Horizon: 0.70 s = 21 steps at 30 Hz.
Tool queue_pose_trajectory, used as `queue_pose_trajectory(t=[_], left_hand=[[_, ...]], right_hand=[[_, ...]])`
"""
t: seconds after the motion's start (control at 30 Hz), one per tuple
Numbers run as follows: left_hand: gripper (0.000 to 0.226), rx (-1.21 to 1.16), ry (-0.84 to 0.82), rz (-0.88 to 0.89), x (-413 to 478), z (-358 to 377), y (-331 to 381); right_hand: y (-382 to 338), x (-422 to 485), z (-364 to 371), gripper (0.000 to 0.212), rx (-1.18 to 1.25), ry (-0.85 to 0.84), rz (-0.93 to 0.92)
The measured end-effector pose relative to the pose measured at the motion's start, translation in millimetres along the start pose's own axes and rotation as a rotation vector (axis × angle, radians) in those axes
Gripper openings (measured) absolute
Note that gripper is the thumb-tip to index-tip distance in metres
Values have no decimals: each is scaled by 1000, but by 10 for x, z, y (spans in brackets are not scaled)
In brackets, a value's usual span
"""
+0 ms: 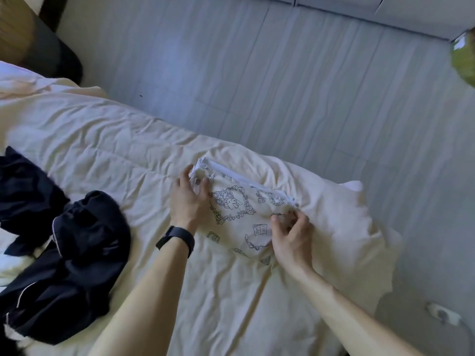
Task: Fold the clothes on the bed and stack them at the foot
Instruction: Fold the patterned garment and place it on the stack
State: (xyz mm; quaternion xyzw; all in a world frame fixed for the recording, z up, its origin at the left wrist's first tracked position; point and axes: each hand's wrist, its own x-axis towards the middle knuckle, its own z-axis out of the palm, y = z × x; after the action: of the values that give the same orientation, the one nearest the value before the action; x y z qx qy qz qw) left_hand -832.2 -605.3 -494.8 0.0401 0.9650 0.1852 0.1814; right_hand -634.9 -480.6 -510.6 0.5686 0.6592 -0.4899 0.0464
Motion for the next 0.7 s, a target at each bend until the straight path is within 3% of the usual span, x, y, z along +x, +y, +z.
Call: queue_pose_trajectory(t=[0.1,0.2,0.37,0.7], left_hand=[[57,183,140,340,-391,34,-16],[59,338,-103,574,-537,167,-181],[61,510,-261,598,-147,426,-394],[66,482,-174,694,261,896,-715]], right_hand=[[-80,-248,-23,61,-235,231,-472],[-139,-270,188,58,-393,107,-766],[79,119,442,60,-620,-39,-712],[438,549,750,69,-784,-4,-786]])
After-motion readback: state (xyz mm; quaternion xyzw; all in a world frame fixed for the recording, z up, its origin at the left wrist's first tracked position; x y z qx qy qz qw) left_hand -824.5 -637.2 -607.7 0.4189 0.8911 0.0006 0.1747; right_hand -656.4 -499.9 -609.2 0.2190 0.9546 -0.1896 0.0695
